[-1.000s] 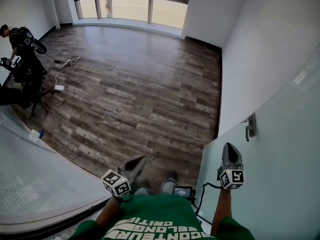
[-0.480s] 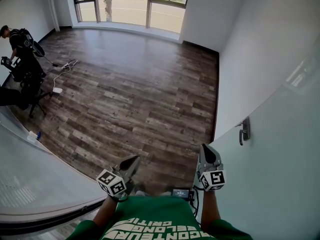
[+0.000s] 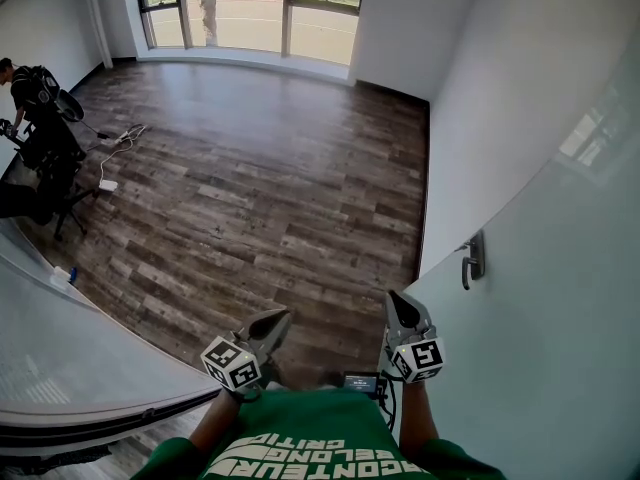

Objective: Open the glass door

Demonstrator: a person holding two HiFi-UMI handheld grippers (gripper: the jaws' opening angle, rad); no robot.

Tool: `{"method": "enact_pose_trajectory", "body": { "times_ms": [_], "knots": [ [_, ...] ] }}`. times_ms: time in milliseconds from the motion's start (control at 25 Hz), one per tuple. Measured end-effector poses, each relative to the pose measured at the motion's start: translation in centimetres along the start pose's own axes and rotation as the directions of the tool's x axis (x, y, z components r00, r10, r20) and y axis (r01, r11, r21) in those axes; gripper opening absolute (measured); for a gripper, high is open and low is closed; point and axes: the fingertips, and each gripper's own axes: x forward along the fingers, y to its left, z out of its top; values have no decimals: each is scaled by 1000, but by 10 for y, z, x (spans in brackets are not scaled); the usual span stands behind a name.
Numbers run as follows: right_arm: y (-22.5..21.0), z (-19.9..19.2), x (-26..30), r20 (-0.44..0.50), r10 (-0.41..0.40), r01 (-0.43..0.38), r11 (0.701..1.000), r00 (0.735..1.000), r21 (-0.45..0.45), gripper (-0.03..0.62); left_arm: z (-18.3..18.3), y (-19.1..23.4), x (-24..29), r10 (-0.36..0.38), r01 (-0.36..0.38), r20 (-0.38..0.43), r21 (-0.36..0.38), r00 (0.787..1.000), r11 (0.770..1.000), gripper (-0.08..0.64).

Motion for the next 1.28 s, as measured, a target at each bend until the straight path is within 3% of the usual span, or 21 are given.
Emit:
{"method": "enact_pose_trajectory", "body": {
  "times_ms": [280,1280],
  "knots": [
    [-26,-14,-10,-25,-12,13,1000,1000,27,-8,-9,-11,17,1,-1,-14,-2,1000,1000,17],
    [-31,-23,-5,-54,-13,14,1000,998,21,-8,-10,-5,22,1,-1,-15,-9,1000,1000,17]
  ]
}}
